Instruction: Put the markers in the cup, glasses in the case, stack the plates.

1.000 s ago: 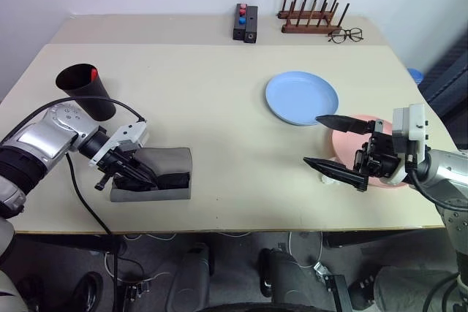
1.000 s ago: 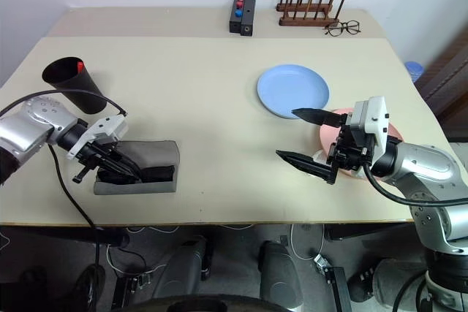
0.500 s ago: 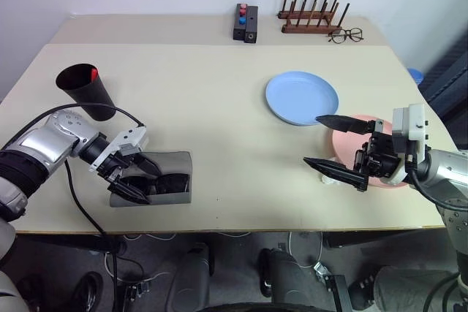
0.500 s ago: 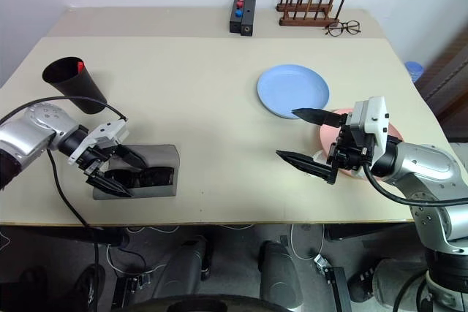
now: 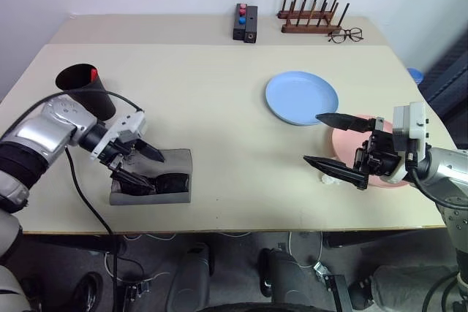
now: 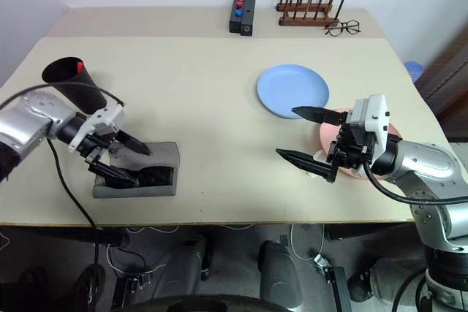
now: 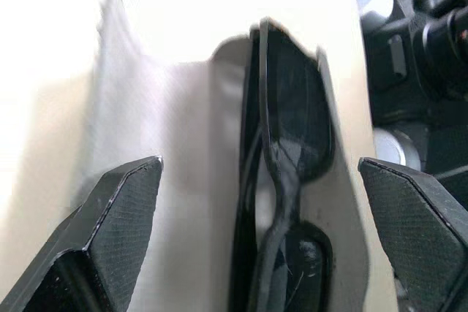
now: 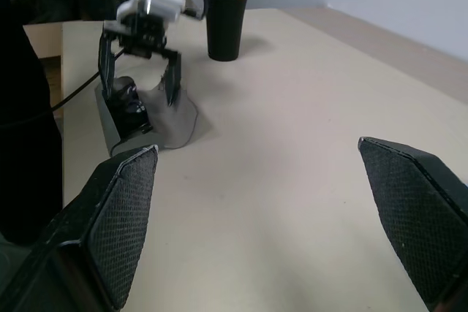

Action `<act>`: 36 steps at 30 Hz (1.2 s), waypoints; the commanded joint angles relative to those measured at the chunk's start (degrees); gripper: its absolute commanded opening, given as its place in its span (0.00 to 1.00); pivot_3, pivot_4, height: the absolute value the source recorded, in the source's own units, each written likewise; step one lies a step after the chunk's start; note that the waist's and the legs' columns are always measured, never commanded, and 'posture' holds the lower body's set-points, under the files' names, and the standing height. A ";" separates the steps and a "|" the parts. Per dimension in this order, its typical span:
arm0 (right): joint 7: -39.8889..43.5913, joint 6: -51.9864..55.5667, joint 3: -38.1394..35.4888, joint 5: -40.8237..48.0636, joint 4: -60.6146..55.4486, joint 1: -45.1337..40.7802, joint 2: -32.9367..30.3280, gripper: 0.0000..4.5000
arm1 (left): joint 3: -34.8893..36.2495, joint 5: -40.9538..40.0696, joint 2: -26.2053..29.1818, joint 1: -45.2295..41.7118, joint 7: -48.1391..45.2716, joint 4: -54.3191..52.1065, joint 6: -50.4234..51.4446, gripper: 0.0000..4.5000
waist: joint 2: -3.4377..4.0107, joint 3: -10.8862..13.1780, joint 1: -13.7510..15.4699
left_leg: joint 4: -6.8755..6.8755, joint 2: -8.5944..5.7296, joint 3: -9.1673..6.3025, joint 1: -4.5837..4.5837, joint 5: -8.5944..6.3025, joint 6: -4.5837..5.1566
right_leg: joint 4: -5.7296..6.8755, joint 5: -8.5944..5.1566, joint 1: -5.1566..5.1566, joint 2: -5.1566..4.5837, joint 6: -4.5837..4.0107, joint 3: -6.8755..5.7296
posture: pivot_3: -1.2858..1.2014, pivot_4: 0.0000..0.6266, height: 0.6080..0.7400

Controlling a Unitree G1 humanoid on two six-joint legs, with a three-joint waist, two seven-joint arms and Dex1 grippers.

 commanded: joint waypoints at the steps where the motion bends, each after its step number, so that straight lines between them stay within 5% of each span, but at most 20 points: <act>1: -0.01 -0.86 -0.69 0.14 -0.67 -1.01 -0.19 1.00 | 1.67 -0.71 1.71 -1.65 -0.19 -1.44 1.98 0.99 | 0.00 0.00 -0.01 | 0.00 0.00 0.00 0.00 0.00 0.00 | 0.01 0.00 0.00 0.00 0.00 0.00 | 0.52 0.24 1.00; 10: 0.00 -1.11 -0.24 -0.19 -0.25 -1.46 0.08 1.00 | 9.79 -1.35 -2.86 -4.51 -0.19 2.53 8.62 0.94 | 0.00 0.00 0.15 | 0.03 0.00 0.00 -0.02 0.00 0.00 | 0.00 0.00 0.01 0.00 0.00 -0.02 | 0.52 0.24 1.00; 13: 0.09 -1.18 -0.20 -0.30 -0.04 -1.62 0.10 1.00 | 14.78 -0.50 -6.27 -7.61 -0.19 6.63 11.26 0.72 | -0.02 0.01 0.14 | 0.12 -0.01 -0.02 -0.09 0.00 0.00 | -0.01 0.00 0.00 0.00 0.01 -0.04 | 0.52 0.24 1.00; 19: 0.12 -1.33 0.11 -0.62 0.22 -2.02 0.37 1.00 | 23.89 10.27 -13.98 -10.92 1.10 17.87 5.11 0.05 | 0.00 0.00 -0.19 | 0.10 -0.01 0.01 -0.06 0.00 0.01 | 0.01 0.00 0.00 0.01 0.01 -0.03 | 0.52 0.24 1.00; 20: 0.12 -1.36 0.16 -0.69 0.23 -2.02 0.44 1.00 | 24.59 11.96 -14.52 -10.29 1.03 18.34 4.18 0.01 | 0.00 0.00 -0.29 | 0.06 -0.01 0.02 -0.02 0.00 0.01 | 0.02 0.00 0.00 0.01 0.02 -0.02 | 0.52 0.24 1.00; 28: 0.12 -1.11 -0.28 -0.55 -0.07 -1.69 0.34 1.00 | 27.05 21.00 -14.97 -3.24 -0.19 16.08 1.10 0.01 | -0.01 0.01 -0.07 | 0.04 0.00 0.01 -0.02 0.00 0.01 | 0.08 0.01 -0.03 0.03 0.01 -0.02 | 0.52 0.24 1.00; 36: 0.18 -1.25 -0.38 -0.67 -0.05 -1.47 0.34 1.00 | 22.85 17.60 -9.44 1.99 -0.19 6.16 7.51 0.01 | 0.00 0.00 -0.05 | 0.02 0.01 0.01 -0.02 0.00 0.01 | 0.05 0.01 -0.02 0.01 0.01 0.00 | 0.52 0.24 1.00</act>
